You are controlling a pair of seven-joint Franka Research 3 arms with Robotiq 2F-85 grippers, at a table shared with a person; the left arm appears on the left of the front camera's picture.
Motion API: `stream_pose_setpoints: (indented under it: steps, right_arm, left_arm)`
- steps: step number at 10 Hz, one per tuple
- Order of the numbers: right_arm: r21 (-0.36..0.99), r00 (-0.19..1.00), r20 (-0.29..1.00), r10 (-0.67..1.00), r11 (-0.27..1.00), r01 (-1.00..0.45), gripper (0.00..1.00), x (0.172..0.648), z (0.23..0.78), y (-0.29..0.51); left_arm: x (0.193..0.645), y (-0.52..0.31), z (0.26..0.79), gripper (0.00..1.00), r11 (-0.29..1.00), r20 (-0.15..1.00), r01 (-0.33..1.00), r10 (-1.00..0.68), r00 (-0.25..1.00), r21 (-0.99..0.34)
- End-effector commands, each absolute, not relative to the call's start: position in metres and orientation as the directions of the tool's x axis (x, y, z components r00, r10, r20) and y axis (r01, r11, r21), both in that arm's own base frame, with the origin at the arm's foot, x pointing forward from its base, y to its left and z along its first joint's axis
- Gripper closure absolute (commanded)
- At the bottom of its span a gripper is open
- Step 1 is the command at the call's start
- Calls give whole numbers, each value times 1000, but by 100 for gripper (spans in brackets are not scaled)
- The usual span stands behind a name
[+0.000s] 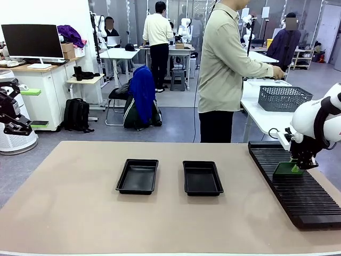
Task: Inspect and transfer BCBs to ESD trays.
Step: Pick up the Blank PCB from the PCB Rack and place it in the left ESD tray.
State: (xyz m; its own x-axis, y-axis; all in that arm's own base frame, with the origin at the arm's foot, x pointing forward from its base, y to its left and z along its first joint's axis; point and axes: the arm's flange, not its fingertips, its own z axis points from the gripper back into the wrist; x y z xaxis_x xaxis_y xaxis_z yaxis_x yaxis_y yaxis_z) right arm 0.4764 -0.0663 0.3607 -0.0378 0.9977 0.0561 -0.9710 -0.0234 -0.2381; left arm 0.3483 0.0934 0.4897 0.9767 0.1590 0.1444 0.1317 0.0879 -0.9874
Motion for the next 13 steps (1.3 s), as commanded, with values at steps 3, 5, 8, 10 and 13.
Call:
stream_pose_setpoints:
  steps: [3,5,8,10,13]
  right_arm:
    - [-220,-25,48,999,-14,-975,74,480,362,-67]
    - [-221,-25,49,998,-14,-975,78,480,363,-67]
    - [-221,-19,48,999,-8,-975,89,480,362,-68]
    - [-222,-22,49,999,-10,-975,92,480,362,-68]
    - [-219,-20,49,999,-9,-976,94,480,363,-67]
  left_arm:
    - [348,94,490,0,87,144,132,161,976,-987]
    - [348,94,490,0,87,144,132,161,976,-987]
    - [348,94,490,0,87,144,132,161,976,-987]
    - [348,94,490,0,87,144,132,161,976,-987]
    - [348,94,490,0,87,144,132,161,976,-987]
